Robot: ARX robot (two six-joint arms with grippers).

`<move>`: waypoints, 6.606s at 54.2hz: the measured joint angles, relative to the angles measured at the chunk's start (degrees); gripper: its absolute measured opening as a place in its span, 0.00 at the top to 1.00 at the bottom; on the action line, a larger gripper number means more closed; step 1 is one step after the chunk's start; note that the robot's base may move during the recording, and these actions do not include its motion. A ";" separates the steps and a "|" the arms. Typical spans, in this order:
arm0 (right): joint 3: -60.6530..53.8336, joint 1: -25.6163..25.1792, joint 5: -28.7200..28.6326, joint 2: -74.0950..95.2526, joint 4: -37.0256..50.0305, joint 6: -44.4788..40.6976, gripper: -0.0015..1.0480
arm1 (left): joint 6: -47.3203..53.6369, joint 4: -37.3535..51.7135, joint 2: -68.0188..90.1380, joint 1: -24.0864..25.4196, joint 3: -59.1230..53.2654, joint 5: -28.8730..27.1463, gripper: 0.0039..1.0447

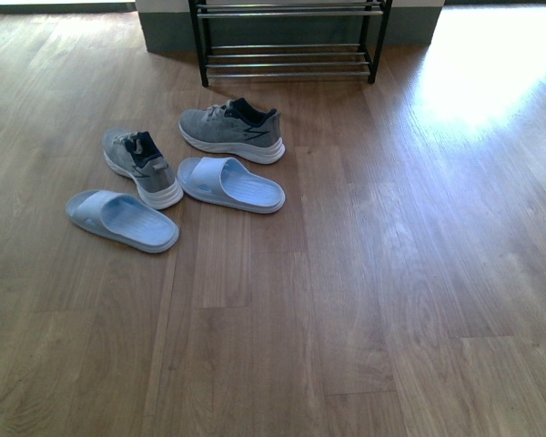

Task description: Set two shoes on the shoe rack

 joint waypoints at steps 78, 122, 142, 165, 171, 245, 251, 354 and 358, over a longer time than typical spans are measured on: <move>0.00 0.00 0.00 0.00 0.00 0.00 0.09 | 0.00 -0.02 0.00 0.00 0.00 0.00 0.09; 0.00 0.00 -0.02 -0.02 0.00 0.00 0.09 | 0.00 0.00 0.00 0.00 -0.02 -0.15 0.09; 0.00 0.00 -0.02 -0.02 0.00 0.00 0.09 | -0.02 0.00 0.00 0.00 -0.02 -0.11 0.09; 0.00 0.00 0.04 -0.02 0.00 0.00 0.09 | 0.00 0.00 0.00 0.00 -0.02 0.02 0.09; 0.00 0.00 0.15 -0.02 0.00 0.00 0.09 | 0.00 0.00 0.00 0.00 0.00 0.02 0.09; 0.00 0.00 -0.02 0.02 0.00 0.00 0.09 | -34.64 12.66 128.06 -12.59 49.48 -7.67 0.09; 0.00 0.00 -0.02 0.02 0.00 0.00 0.09 | -34.49 13.40 134.53 -13.11 53.77 -8.20 0.09; 0.00 0.00 -0.02 0.02 0.00 0.00 0.09 | -27.80 15.19 145.76 -9.94 67.58 -14.45 0.99; 0.00 0.00 -0.02 0.02 0.00 0.00 0.09 | -25.66 17.62 138.40 -9.05 63.10 -15.52 0.99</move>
